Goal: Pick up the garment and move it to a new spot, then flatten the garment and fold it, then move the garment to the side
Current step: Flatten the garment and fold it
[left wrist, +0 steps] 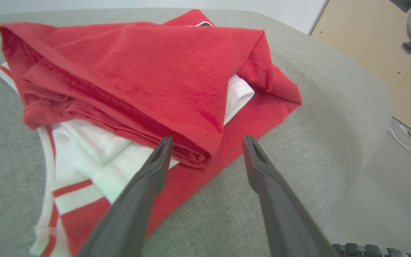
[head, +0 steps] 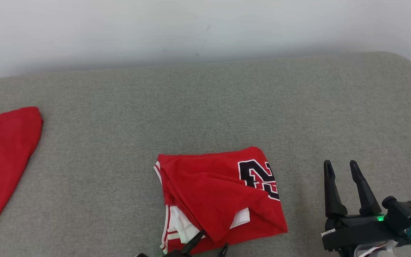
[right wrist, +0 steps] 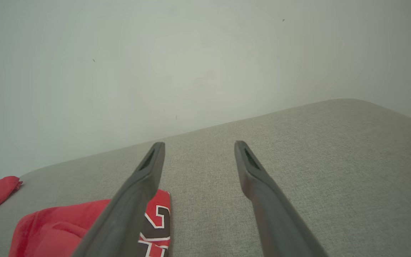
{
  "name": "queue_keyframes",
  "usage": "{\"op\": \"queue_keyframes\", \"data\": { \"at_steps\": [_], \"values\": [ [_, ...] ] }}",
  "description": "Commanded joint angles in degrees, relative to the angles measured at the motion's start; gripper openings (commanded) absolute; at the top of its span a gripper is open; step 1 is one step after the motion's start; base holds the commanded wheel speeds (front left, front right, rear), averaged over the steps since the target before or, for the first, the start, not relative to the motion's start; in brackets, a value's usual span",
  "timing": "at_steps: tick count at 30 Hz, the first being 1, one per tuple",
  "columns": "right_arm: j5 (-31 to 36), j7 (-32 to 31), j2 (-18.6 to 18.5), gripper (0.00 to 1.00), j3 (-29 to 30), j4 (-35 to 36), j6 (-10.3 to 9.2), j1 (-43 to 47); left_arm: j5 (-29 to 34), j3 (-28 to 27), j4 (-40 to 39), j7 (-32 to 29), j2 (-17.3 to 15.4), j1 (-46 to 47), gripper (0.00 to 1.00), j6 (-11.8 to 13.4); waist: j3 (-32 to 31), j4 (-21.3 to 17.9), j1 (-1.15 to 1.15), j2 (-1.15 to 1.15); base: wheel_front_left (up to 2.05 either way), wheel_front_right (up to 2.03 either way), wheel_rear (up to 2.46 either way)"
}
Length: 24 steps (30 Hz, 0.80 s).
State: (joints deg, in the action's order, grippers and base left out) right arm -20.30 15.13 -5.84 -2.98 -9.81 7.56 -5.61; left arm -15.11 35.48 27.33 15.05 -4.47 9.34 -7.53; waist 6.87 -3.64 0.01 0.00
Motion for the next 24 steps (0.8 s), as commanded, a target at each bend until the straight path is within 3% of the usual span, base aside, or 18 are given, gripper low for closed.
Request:
{"op": "queue_keyframes", "data": {
  "at_steps": [1,7,8,10,24],
  "values": [
    [0.24,0.01,0.18,1.0,-0.1,0.0,-0.16,-0.39,-0.73,0.33,0.42,0.18,0.05,0.87,1.0,0.13,0.89,-0.95,-0.01,0.0,0.0,0.0,0.0],
    [0.44,0.01,0.44,1.0,0.16,0.13,-0.16,-1.0,-1.86,2.04,2.98,0.18,0.45,3.08,0.96,0.13,2.02,-1.8,-0.01,0.0,0.0,0.0,0.0],
    [0.5,0.01,0.46,1.0,0.28,0.14,-0.16,-1.04,-2.01,2.21,3.26,0.18,0.54,3.47,0.6,0.13,2.11,-1.83,-0.01,0.0,0.0,0.0,0.0],
    [0.56,0.01,0.53,1.0,0.5,0.13,-0.16,-1.06,-2.43,2.0,3.1,0.18,0.64,4.22,0.02,0.13,2.19,-1.8,-0.01,0.0,0.0,0.0,0.0],
    [0.64,0.01,0.86,1.0,2.18,-1.0,-0.16,0.97,-0.29,-4.47,-4.79,0.18,-1.16,0.31,0.0,0.51,-0.65,2.77,-0.01,0.0,0.0,0.0,0.0]
  ]
}}
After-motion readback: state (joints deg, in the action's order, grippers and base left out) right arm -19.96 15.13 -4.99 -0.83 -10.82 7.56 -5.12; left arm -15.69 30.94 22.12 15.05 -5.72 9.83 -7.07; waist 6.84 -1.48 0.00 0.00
